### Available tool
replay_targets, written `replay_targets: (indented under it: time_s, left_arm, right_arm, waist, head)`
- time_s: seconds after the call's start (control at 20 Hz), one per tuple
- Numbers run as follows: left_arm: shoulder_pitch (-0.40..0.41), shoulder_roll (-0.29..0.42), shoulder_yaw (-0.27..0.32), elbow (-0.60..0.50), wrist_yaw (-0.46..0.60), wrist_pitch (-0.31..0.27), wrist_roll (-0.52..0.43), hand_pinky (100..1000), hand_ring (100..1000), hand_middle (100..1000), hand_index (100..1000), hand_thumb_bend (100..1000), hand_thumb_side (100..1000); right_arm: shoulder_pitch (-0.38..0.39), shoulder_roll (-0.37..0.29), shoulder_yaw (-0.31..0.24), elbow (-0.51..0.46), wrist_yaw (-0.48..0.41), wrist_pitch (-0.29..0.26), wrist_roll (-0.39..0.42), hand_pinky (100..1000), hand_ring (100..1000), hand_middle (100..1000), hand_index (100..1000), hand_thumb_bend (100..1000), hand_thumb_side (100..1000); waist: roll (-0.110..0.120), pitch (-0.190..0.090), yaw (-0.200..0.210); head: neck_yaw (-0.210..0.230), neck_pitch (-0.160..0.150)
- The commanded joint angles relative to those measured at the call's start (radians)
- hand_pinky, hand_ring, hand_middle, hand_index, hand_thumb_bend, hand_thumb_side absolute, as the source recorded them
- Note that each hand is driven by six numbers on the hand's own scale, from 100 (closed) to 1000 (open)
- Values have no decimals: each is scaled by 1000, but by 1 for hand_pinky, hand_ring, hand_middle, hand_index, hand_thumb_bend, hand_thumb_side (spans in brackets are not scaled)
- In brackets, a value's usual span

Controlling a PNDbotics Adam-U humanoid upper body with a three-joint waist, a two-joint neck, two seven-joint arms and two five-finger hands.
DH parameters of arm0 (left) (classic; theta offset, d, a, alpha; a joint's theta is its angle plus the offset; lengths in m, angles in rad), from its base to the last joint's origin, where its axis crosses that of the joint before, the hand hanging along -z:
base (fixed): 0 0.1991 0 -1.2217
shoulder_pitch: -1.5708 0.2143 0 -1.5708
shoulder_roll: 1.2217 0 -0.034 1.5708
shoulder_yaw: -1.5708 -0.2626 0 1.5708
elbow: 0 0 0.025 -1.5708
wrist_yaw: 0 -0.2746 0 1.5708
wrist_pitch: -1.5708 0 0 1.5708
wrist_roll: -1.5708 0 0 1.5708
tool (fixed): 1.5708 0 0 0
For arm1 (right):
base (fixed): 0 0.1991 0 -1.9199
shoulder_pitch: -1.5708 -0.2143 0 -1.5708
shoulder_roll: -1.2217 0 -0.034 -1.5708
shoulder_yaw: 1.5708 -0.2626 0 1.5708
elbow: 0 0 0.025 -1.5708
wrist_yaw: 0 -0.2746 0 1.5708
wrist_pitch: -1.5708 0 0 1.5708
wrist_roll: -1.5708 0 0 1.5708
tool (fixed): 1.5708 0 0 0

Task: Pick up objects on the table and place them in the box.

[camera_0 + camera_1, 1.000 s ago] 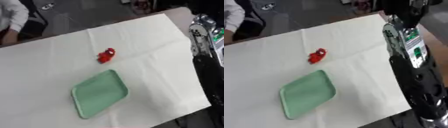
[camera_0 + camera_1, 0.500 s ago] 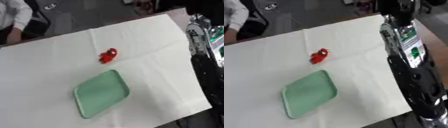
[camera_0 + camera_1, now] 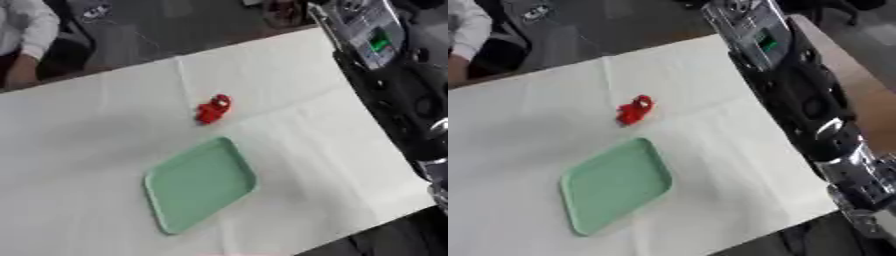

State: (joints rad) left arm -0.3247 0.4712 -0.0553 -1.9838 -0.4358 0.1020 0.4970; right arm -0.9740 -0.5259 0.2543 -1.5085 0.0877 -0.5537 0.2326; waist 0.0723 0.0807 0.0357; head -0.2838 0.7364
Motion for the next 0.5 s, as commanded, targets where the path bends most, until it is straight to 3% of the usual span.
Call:
replay_targets:
  time_s: [0.05,0.1,0.3,0.5]
  left_arm:
    - [-17,8,9,-16,0,-4,4,333,485,640,810,310,791]
    - [-19,6,9,-16,0,-4,4,334,486,641,810,311,791]
    - [-31,-3,8,-16,0,-8,5,335,486,640,810,311,791]
    - [-38,-6,3,-16,1,-10,1,336,485,640,810,311,792]
  right_arm:
    - [-58,10,17,110,101,-81,19,534,679,789,780,100,939]
    - [-72,17,23,143,125,-107,23,533,681,781,794,100,767]
    - [-139,46,45,274,211,-234,74,553,724,809,826,100,822]
    - [-183,82,29,363,328,-340,115,585,763,841,841,100,832]
  waist:
    - [-2,-9,4]
    - [-2,-8,6]
    - [-3,-5,13]
    - [-4,3,18]
  head:
    - [-25,6]
    - [-31,8]
    - [-50,28]
    - [-65,33]
